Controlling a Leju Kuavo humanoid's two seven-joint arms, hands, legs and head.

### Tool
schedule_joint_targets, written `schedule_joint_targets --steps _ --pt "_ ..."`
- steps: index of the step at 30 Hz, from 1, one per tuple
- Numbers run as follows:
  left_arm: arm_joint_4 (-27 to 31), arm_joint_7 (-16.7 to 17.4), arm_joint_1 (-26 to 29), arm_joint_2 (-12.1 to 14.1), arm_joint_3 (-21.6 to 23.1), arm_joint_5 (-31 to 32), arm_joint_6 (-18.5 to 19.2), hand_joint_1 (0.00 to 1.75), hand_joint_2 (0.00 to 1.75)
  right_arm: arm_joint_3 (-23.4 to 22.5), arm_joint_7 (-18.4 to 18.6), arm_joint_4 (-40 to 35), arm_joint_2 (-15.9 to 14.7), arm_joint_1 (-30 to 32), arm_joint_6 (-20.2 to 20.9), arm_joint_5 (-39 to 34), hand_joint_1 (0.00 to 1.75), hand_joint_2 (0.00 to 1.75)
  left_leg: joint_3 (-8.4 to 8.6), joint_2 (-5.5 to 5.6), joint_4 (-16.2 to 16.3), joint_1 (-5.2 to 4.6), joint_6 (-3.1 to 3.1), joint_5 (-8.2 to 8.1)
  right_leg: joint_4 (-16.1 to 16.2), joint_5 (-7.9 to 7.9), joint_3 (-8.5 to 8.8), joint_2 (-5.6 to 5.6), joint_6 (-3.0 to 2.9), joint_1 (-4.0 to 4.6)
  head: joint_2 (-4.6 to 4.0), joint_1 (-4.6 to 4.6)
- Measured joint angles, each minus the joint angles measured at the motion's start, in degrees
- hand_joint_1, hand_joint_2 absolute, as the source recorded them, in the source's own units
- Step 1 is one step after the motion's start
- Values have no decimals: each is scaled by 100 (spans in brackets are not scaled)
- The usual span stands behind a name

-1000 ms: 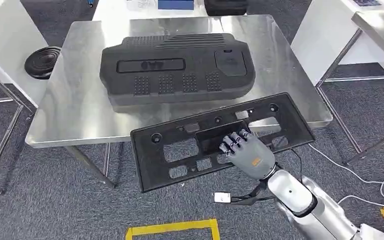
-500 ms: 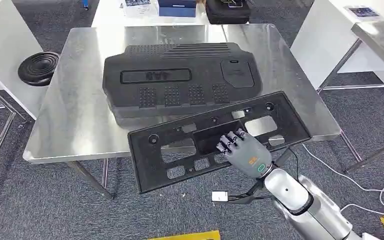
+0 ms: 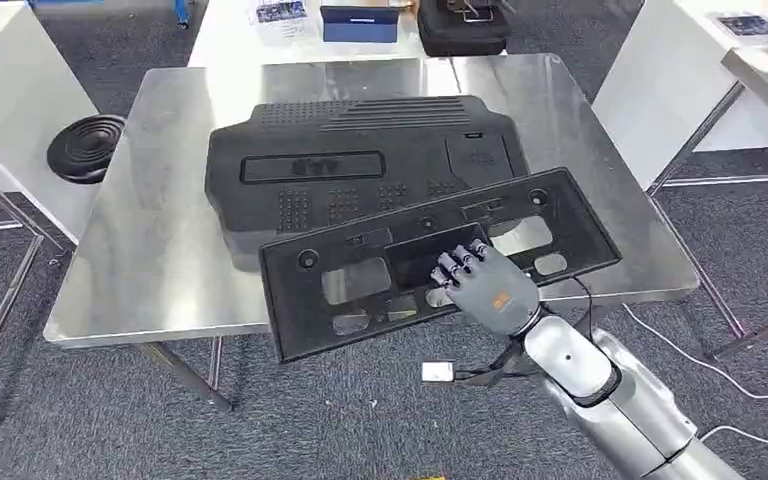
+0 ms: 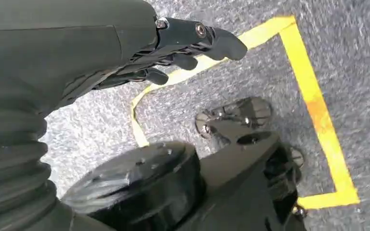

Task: Take the parts from the cabinet and place them on the table.

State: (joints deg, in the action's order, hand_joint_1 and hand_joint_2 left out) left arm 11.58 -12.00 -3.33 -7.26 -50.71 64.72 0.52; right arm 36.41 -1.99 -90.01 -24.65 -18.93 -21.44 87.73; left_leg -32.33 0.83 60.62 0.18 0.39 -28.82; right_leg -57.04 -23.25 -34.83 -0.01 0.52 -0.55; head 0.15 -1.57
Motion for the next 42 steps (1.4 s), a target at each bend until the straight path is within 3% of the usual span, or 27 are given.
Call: schedule_joint_targets --steps 1,4,5,6,7,9,10,11,13,16,19,20,21,22,24,25,27,29,31,32,34,35,36,37,40,41,42 --pt "0 0 -2 0 0 4 2 0 175 0 -15 48 15 -54 0 -26 175 175 -44 -23 193 -3 -21 -113 -1 -25 54 5 -37 4 0 -2" --pt "0 2 -4 0 0 13 2 0 175 31 -33 199 74 -154 0 -65 175 175 -779 -33 1433 12 -92 -606 -3 -82 118 3 -111 21 0 -13" --pt "0 4 0 0 0 11 2 0 175 35 -44 233 96 -154 0 -68 175 175 -947 -35 1608 14 -103 -623 -4 -107 136 5 -110 26 0 -20" --pt "0 7 10 2 0 13 2 0 175 39 -52 264 114 -154 0 -68 175 175 -989 -37 1526 18 -106 -494 -5 -131 165 13 -101 25 0 -15" --pt "0 11 14 4 0 20 2 0 175 42 -55 299 129 -155 0 -74 175 175 -897 -38 1179 29 -107 -208 -7 -161 209 23 -86 23 0 -20" --pt "0 11 13 20 0 52 2 0 175 42 -65 382 155 -205 0 -103 175 175 -515 -40 203 47 -84 428 -12 -228 306 33 -47 22 0 -17" --pt "-2 13 16 22 0 61 4 0 175 42 -89 445 172 -257 0 -135 175 175 -419 -34 -36 47 -59 461 -20 -256 335 37 -16 31 0 -9" --pt "-2 18 7 24 0 68 11 0 175 42 -120 529 188 -345 0 -195 175 175 -424 -48 -101 25 -23 195 -45 -269 305 55 9 63 0 -15" --pt "0 22 -5 35 0 116 20 0 175 39 -208 706 219 -476 -7 -346 175 175 -363 -50 -94 -2 68 357 -37 -311 285 54 76 61 0 -20" --pt "2 22 -4 50 0 166 33 0 175 20 -345 935 240 -695 -13 -529 175 175 -301 -56 -154 52 156 394 -231 -397 172 40 159 52 0 4" --pt "2 18 -29 59 0 214 42 0 175 20 -475 1257 282 -944 -9 -706 175 175 -296 -48 -153 52 216 343 -1560 -824 -633 40 149 14 0 13" --pt "2 20 -29 61 0 243 55 0 175 20 -542 1385 310 -978 -11 -821 175 175 -281 -42 -152 53 214 324 -1863 -848 -863 39 184 -4 0 13" --pt "2 22 -28 61 0 249 59 0 175 20 -564 1434 326 -992 -15 -870 175 175 -266 -37 -152 54 211 309 -1903 -814 -933 38 210 -19 0 13" --pt "2 28 -26 61 0 273 74 0 175 11 -612 1534 358 -1020 -20 -968 175 175 -210 -26 -152 59 196 268 -1608 -581 -875 34 306 -51 0 13" --pt "2 31 -28 59 2 310 90 0 175 -18 -665 1688 420 -1119 -18 -1021 175 175 -100 -16 -152 78 149 196 -570 -36 -442 8 451 -82 0 13" --pt "2 31 -28 61 2 324 90 0 175 -20 -680 1790 450 -1199 -15 -1029 175 175 -79 -13 -157 71 110 165 -130 142 -271 -41 480 -90 0 20" --pt "2 33 -48 68 7 367 94 0 175 -15 -721 2048 560 -1395 -18 -1036 175 175 -80 -18 -157 25 35 103 -52 93 -200 1 290 -23 0 -2" --pt "2 33 -55 74 9 415 105 0 175 -17 -750 2307 651 -1538 -39 -1036 175 175 -37 -32 -210 38 -13 83 -61 61 -201 11 199 0 0 4" --pt "7 42 -86 81 13 439 107 0 175 -17 -782 2563 791 -1715 -79 -1027 175 175 -68 -42 -68 58 -84 5 -22 40 -93 25 99 -73 0 -5" --pt "7 44 -92 79 13 459 118 0 175 -15 -787 2692 830 -1805 -116 -1025 175 175 -213 -52 242 59 -92 -131 -23 2 -50 23 41 -72 0 -29" --pt "7 50 -104 79 13 476 125 0 175 -2 -820 2938 940 -1960 -142 -1010 175 175 -762 -54 1205 60 -116 -496 -24 -48 16 23 -26 -44 0 -20" --pt "7 57 -103 79 13 483 122 0 175 4 -822 3044 990 -1992 -146 -1010 175 175 -1022 -56 1583 61 -122 -565 -24 -77 54 24 -61 -24 0 -20" --pt "4 63 -99 76 13 485 127 0 175 11 -828 3119 1027 -2009 -146 -1010 175 175 -1166 -55 1691 61 -114 -489 -25 -116 104 30 -66 -12 0 -15" --pt "4 63 -96 77 13 487 127 0 175 20 -835 3186 1056 -2014 -149 -1007 175 175 -1157 -57 1509 61 -100 -260 -26 -159 167 42 -57 -6 0 -20" --pt "7 63 -97 87 13 487 125 0 175 22 -837 3296 1119 -2066 -155 -1007 175 175 -623 -58 76 60 -31 680 -30 -312 370 52 0 -3 0 -20" --pt "4 66 -98 87 13 487 125 0 175 24 -837 3340 1132 -2104 -171 -1010 175 175 -511 -53 -58 33 -33 557 -47 -357 378 59 42 64 0 -11" --pt "4 66 -110 87 13 487 125 0 175 26 -837 3370 1139 -2137 -175 -1010 175 175 -450 -51 -100 36 3 524 -46 -376 373 70 65 48 0 -7"
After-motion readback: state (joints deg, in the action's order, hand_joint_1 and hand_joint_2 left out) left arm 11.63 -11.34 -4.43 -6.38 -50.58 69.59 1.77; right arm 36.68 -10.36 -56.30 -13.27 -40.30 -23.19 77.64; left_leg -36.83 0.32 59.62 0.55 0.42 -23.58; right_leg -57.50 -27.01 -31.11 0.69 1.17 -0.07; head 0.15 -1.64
